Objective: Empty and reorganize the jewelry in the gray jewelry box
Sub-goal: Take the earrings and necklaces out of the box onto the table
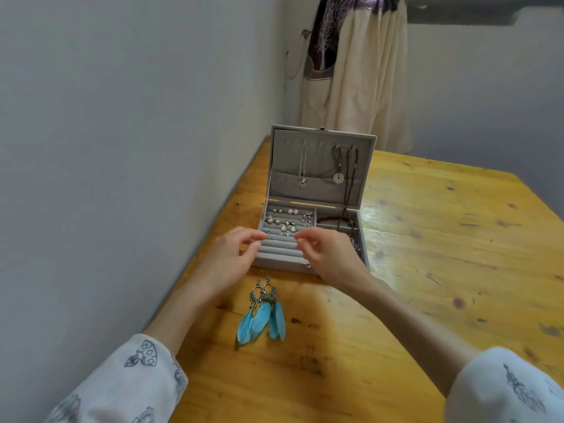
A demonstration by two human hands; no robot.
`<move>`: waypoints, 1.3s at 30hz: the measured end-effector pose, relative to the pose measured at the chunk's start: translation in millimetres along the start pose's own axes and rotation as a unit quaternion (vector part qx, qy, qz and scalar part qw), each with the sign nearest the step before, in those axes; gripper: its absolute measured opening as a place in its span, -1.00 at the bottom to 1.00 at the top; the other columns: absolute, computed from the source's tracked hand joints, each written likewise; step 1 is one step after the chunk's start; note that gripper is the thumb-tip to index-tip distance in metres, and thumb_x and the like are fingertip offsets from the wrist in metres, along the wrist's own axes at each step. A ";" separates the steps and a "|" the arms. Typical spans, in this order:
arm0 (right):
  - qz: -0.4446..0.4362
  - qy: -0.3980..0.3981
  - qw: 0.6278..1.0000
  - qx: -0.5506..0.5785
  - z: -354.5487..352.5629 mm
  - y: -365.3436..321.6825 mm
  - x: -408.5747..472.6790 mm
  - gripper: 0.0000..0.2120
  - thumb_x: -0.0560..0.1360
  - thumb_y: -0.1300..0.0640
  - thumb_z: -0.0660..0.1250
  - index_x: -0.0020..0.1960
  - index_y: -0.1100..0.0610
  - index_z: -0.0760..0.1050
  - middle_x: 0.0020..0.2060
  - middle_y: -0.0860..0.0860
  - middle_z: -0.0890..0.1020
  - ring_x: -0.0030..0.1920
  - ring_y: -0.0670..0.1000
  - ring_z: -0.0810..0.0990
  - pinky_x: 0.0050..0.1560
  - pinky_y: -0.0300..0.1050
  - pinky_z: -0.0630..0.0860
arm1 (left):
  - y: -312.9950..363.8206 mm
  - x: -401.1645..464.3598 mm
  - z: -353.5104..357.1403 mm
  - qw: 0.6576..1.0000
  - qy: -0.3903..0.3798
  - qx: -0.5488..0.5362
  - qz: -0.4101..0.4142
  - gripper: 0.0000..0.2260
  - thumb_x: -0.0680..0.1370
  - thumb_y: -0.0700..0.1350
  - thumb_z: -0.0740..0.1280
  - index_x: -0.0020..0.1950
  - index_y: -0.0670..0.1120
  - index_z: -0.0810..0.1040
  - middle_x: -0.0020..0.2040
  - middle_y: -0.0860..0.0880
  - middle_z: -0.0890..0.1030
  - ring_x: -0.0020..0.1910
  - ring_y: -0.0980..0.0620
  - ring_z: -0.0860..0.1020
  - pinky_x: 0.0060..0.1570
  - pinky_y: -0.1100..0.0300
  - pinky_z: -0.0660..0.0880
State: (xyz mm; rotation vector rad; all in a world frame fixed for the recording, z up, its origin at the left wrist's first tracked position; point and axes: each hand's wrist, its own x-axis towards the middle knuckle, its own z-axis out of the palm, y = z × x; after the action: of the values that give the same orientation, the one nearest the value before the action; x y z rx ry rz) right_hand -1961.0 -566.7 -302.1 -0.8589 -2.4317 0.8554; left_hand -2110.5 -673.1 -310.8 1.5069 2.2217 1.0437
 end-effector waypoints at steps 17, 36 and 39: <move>0.173 0.159 0.968 0.089 -1.1 24.2 159.3 -0.79 0.54 0.01 0.20 0.05 0.08 0.52 -0.19 0.06 0.67 -0.05 0.09 0.62 0.03 -0.03 0.52 | 4.7 143.7 20.0 0.987 0.124 -0.076 -0.065 -0.43 0.56 -0.18 0.25 0.50 -0.08 0.04 0.48 -0.07 0.14 0.44 0.01 0.18 0.41 0.16 0.13; 0.150 0.217 0.929 0.260 -32.1 6.4 169.4 -0.84 0.49 0.16 0.31 -0.26 0.06 0.54 -0.49 0.03 0.57 -0.59 -0.10 0.51 -0.53 -0.29 0.37 | 4.9 154.5 8.2 0.976 0.183 -0.113 -0.037 -0.69 0.57 -0.24 0.21 0.31 -0.08 0.39 0.28 -0.04 0.44 0.23 0.07 0.41 0.13 0.33 0.33; 0.152 0.215 0.928 0.263 -38.0 4.7 171.7 -0.81 0.49 0.18 0.28 -0.29 0.05 0.52 -0.50 0.00 0.55 -0.57 -0.10 0.51 -0.45 -0.25 0.35 | 11.6 155.4 4.1 0.973 0.201 -0.116 -0.020 -0.77 0.58 -0.26 0.18 0.19 -0.08 0.49 0.14 0.02 0.52 0.07 0.15 0.46 -0.08 0.55 0.38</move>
State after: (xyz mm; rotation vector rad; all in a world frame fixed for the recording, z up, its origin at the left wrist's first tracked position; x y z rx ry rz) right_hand -2061.4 -433.2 -247.3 -1.0796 -1.6021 1.2073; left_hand -2166.5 -531.2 -278.8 1.2322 2.2611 1.6537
